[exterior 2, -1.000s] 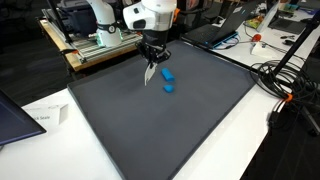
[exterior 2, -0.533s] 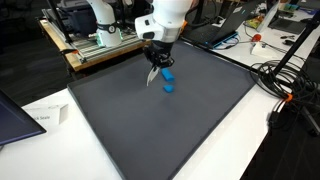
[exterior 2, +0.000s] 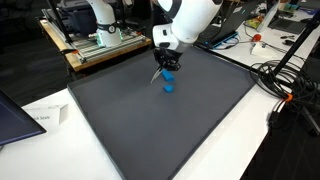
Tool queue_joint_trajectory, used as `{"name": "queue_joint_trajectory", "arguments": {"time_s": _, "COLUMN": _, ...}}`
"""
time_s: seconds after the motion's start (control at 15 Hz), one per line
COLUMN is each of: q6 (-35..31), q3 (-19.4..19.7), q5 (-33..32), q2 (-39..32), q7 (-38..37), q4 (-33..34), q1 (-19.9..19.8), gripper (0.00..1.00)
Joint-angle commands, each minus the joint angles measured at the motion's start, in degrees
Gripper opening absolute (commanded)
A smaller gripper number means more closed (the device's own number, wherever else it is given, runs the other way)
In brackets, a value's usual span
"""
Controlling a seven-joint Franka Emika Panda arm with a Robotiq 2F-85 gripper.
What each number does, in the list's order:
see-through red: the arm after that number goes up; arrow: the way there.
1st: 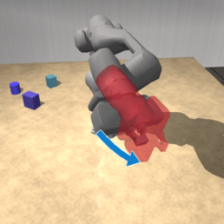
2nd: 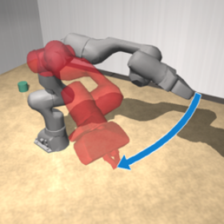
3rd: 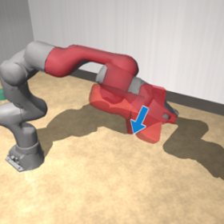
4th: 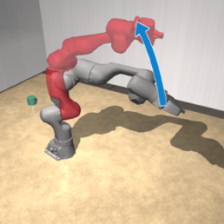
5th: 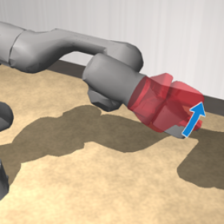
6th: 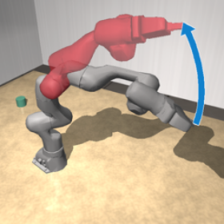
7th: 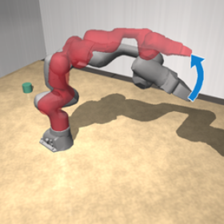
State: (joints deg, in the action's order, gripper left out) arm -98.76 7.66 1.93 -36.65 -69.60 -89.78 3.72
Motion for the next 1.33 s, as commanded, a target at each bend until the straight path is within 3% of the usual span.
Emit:
{"name": "queue_joint_trajectory", "arguments": {"time_s": 0.0, "q6": 6.6, "q3": -0.1, "q5": -1.0, "q2": -5.1, "q7": -3.2, "q4": 7.7, "q1": 0.6, "gripper": 0.01}}
{"name": "queue_joint_trajectory", "arguments": {"time_s": 0.67, "q6": 13.2, "q3": 0.2, "q5": -1.2, "q2": -9.8, "q7": -5.0, "q4": 14.0, "q1": 0.4, "gripper": 0.01}}
{"name": "queue_joint_trajectory", "arguments": {"time_s": 1.0, "q6": 8.4, "q3": 0.3, "q5": -2.8, "q2": -6.4, "q7": -3.8, "q4": 9.3, "q1": 1.2, "gripper": 0.01}}
{"name": "queue_joint_trajectory", "arguments": {"time_s": 1.27, "q6": -4.5, "q3": -0.1, "q5": -3.2, "q2": 0.2, "q7": -3.4, "q4": 0.0, "q1": 2.2, "gripper": 0.01}}
